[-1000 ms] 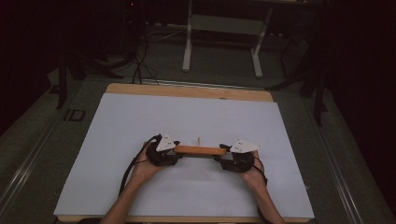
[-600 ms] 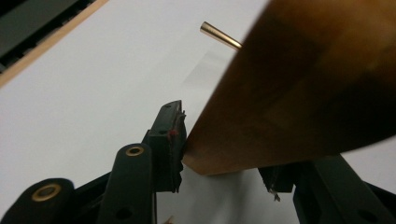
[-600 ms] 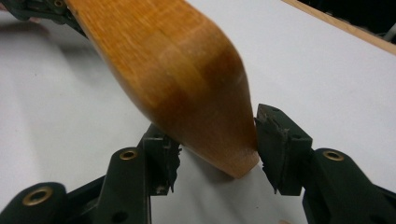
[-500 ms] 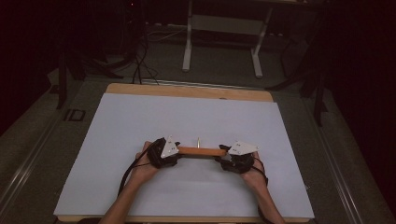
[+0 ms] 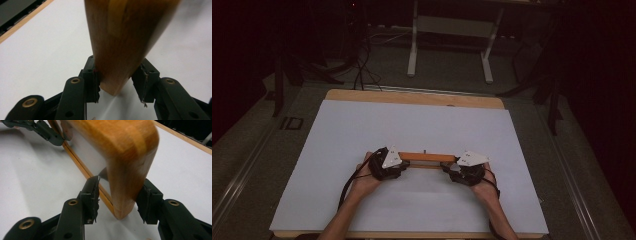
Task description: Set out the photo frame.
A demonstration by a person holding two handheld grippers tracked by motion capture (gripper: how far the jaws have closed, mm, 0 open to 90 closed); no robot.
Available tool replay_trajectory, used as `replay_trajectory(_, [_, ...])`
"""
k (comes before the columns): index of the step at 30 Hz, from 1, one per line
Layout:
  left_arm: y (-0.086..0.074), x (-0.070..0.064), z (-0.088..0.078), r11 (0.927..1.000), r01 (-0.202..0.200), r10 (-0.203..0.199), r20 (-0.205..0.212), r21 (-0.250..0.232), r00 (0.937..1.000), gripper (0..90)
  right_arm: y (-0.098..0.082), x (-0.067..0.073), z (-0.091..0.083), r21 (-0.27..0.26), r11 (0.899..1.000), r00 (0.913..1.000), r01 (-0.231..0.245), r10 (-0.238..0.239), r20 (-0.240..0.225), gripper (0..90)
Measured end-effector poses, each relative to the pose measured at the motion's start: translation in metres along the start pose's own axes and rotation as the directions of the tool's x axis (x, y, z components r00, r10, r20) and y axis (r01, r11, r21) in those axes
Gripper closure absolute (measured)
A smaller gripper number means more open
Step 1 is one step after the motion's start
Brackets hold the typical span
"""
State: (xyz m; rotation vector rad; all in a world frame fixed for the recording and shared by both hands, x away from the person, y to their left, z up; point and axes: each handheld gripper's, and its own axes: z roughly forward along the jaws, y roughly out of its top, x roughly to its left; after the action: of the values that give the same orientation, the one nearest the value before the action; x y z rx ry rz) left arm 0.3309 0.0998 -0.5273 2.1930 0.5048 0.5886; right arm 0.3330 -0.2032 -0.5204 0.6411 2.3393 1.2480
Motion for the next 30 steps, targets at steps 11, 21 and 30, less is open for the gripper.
replay_trajectory(11, [0.001,0.001,-0.004,0.9998,0.018,-0.018,0.015,-0.012,0.9997,59.9,0.003,0.000,-0.003,-0.011,1.000,1.0000,0.003,-0.003,-0.001,55.5])
replay_trajectory(21, [0.003,0.003,-0.011,0.9989,0.041,-0.040,0.030,-0.022,0.9987,60.0,0.006,0.000,-0.006,-0.026,1.000,0.9999,-0.002,0.002,-0.010,55.6])
replay_trajectory(30, [0.003,0.006,-0.017,0.9962,0.079,-0.077,0.061,-0.036,0.9952,60.0,0.009,0.001,-0.008,-0.041,0.999,0.9990,-0.032,0.031,-0.032,56.0])
